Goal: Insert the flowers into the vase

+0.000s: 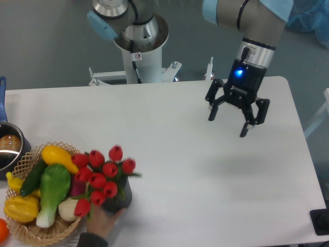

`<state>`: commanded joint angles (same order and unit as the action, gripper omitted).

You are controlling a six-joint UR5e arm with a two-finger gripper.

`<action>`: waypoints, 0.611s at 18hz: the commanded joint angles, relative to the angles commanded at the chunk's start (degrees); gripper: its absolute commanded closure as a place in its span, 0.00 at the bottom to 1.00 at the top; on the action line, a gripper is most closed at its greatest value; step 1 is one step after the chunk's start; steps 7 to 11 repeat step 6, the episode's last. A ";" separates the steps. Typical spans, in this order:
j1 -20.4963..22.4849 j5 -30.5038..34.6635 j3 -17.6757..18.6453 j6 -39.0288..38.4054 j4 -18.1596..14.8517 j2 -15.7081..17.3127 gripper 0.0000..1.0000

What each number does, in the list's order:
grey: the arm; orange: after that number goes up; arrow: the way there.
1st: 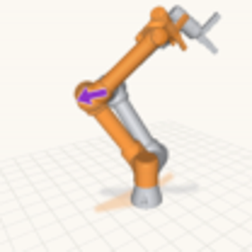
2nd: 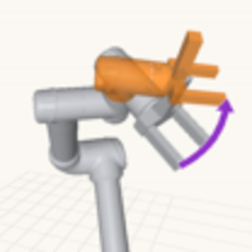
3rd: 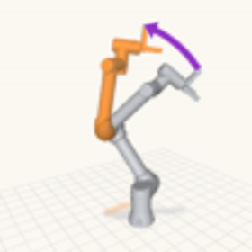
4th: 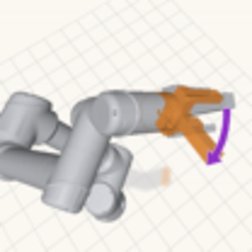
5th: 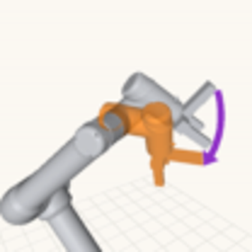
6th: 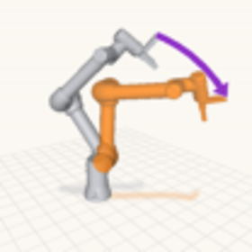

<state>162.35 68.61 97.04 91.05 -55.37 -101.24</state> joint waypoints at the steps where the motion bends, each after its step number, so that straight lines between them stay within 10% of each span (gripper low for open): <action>1: -0.45 2.12 -0.09 0.09 0.17 -0.80 0.00; 11: 1.04 6.52 -3.43 0.26 0.35 -5.89 0.00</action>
